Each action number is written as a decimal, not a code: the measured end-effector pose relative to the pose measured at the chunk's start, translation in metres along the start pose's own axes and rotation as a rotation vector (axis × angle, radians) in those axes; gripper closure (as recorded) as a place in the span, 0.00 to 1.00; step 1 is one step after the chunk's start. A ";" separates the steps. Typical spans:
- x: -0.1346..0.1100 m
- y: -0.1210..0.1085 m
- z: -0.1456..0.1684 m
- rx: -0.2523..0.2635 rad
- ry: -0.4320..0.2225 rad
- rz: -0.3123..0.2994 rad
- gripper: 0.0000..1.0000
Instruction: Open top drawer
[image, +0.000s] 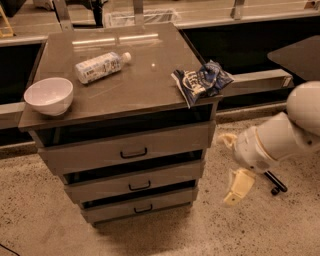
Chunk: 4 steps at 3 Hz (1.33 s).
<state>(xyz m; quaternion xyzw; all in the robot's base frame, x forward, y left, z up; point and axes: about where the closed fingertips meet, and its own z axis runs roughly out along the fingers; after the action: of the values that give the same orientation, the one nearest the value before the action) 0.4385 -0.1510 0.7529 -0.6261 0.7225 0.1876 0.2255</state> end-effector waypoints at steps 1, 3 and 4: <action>0.003 0.002 0.006 -0.013 -0.031 -0.072 0.00; 0.004 -0.045 0.069 0.015 0.088 -0.304 0.00; -0.001 -0.086 0.098 0.108 0.125 -0.428 0.00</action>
Offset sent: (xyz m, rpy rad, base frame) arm 0.0556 0.0342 -0.0574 -0.1184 -0.1189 0.2699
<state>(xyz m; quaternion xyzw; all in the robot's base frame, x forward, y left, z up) 0.5326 -0.1086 0.6738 -0.7624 0.5949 0.0572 0.2480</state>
